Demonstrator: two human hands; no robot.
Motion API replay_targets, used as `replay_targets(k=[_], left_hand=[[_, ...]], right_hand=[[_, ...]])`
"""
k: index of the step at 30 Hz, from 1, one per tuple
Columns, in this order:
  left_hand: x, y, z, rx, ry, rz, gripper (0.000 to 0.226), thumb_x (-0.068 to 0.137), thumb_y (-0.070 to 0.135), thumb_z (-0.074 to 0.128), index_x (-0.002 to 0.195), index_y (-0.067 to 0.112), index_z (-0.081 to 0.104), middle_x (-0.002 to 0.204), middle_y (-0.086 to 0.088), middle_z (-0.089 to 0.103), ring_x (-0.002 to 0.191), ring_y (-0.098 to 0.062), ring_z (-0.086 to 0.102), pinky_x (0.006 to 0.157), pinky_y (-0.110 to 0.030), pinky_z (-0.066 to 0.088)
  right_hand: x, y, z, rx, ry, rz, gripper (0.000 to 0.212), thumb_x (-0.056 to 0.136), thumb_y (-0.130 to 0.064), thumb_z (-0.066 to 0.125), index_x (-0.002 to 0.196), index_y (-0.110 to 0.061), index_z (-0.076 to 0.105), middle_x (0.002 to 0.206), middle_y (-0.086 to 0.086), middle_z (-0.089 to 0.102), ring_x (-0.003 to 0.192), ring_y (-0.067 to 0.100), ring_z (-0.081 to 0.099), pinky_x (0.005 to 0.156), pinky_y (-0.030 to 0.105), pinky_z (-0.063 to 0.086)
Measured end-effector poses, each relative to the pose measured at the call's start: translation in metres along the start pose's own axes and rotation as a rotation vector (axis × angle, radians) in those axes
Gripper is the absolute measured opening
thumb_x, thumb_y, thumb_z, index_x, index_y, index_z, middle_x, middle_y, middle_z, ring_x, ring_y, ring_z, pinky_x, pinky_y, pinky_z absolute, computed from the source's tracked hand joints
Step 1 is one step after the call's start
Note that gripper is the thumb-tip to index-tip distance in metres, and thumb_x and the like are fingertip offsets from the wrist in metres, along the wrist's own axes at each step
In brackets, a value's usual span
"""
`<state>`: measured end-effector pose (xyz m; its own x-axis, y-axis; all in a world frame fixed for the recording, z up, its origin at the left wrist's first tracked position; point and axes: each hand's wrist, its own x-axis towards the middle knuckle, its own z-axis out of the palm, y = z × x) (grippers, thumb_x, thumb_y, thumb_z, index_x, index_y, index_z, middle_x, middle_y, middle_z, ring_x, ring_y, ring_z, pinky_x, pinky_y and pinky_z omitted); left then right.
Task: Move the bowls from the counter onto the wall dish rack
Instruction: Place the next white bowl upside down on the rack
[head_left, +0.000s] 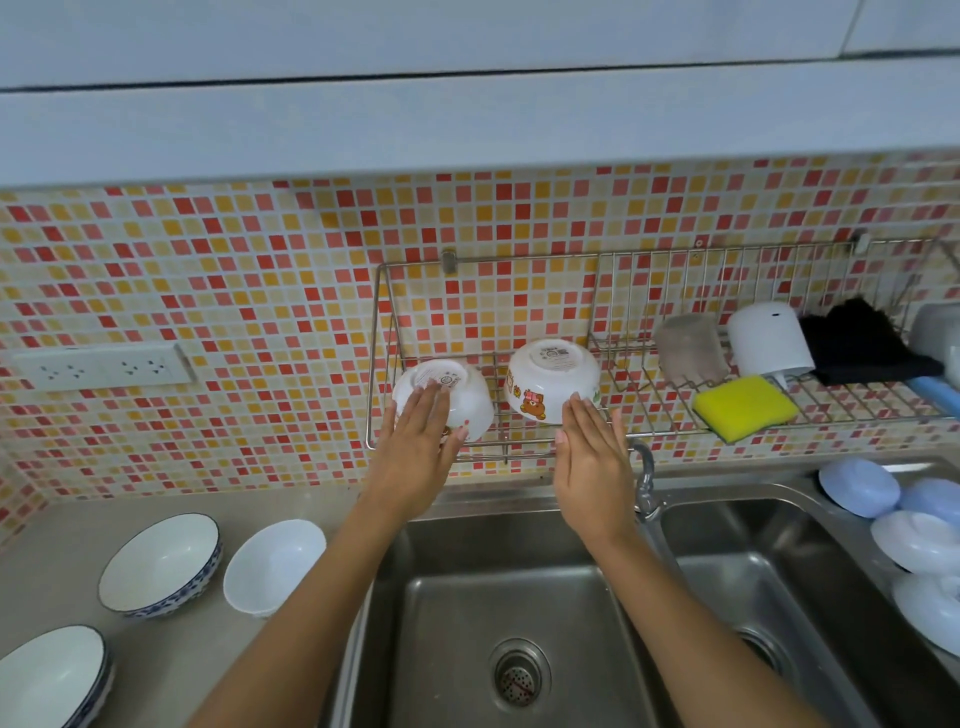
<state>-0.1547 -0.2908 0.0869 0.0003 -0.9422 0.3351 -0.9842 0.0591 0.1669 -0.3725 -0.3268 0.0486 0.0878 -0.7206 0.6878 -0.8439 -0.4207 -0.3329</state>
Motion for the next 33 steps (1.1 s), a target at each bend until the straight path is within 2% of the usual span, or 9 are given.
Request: replay_targets(k=[3, 9, 16, 20, 25, 30, 33], left_hand=[[0.009, -0.004, 0.001, 0.005, -0.096, -0.002, 0.067, 0.095, 0.056, 0.006, 0.150, 0.024, -0.010, 0.159, 0.005, -0.012, 0.146, -0.013, -0.014, 0.117, -0.037, -0.010], [0.028, -0.011, 0.004, 0.058, -0.147, 0.009, 0.064, 0.097, 0.054, 0.007, 0.149, 0.024, -0.013, 0.159, 0.005, -0.016, 0.145, -0.014, -0.016, 0.114, -0.038, -0.010], [0.023, -0.009, 0.011, 0.035, -0.020, -0.050, 0.079, 0.088, 0.062, -0.002, 0.151, 0.015, -0.011, 0.159, -0.005, -0.016, 0.146, -0.022, -0.015, 0.120, -0.040, -0.003], [0.024, -0.004, 0.008, 0.014, -0.044, -0.095, 0.077, 0.090, 0.060, 0.005, 0.152, 0.015, -0.006, 0.161, -0.005, -0.007, 0.148, -0.021, -0.005, 0.121, -0.041, 0.004], [0.026, -0.007, 0.007, 0.071, -0.105, -0.076, 0.076, 0.087, 0.059, 0.000, 0.150, 0.018, -0.013, 0.160, -0.002, -0.014, 0.147, -0.021, -0.009, 0.121, -0.046, 0.006], [0.019, -0.002, 0.009, 0.093, 0.040, -0.076, 0.074, 0.092, 0.059, -0.002, 0.152, 0.016, -0.003, 0.160, -0.001, -0.006, 0.146, -0.016, -0.010, 0.117, -0.036, -0.009], [0.006, 0.003, 0.013, 0.085, 0.158, -0.059, 0.066, 0.097, 0.054, 0.002, 0.152, 0.019, 0.003, 0.160, 0.001, -0.002, 0.146, -0.015, -0.007, 0.119, -0.034, -0.008]], right_hand=[[0.000, 0.000, 0.001, -0.006, -0.001, -0.006, 0.050, 0.103, -0.032, 0.029, 0.133, -0.004, 0.057, 0.138, 0.011, 0.056, 0.135, 0.022, 0.047, 0.119, 0.047, 0.024], [-0.001, 0.000, 0.001, -0.014, 0.006, -0.003, 0.062, 0.105, -0.040, 0.014, 0.133, -0.003, 0.056, 0.139, 0.011, 0.056, 0.135, 0.022, 0.047, 0.118, 0.050, 0.026], [-0.001, 0.001, 0.002, -0.020, 0.005, -0.012, 0.054, 0.105, -0.034, 0.022, 0.132, -0.003, 0.057, 0.138, 0.011, 0.056, 0.134, 0.022, 0.047, 0.117, 0.052, 0.029], [-0.002, 0.003, 0.004, -0.026, 0.012, -0.033, 0.046, 0.102, -0.028, 0.032, 0.132, -0.003, 0.057, 0.138, 0.011, 0.056, 0.134, 0.022, 0.047, 0.117, 0.051, 0.027], [-0.002, 0.003, 0.004, -0.017, 0.010, -0.040, 0.048, 0.102, -0.030, 0.031, 0.131, -0.003, 0.058, 0.137, 0.011, 0.057, 0.134, 0.023, 0.048, 0.117, 0.050, 0.025], [-0.002, 0.002, 0.000, -0.006, -0.034, -0.045, 0.056, 0.104, -0.036, 0.021, 0.133, -0.004, 0.057, 0.138, 0.011, 0.056, 0.135, 0.024, 0.046, 0.118, 0.052, 0.024], [-0.008, 0.004, 0.000, 0.008, -0.079, -0.057, 0.052, 0.104, -0.033, 0.025, 0.142, -0.004, 0.046, 0.149, 0.010, 0.045, 0.143, 0.024, 0.033, 0.121, 0.049, 0.016]])
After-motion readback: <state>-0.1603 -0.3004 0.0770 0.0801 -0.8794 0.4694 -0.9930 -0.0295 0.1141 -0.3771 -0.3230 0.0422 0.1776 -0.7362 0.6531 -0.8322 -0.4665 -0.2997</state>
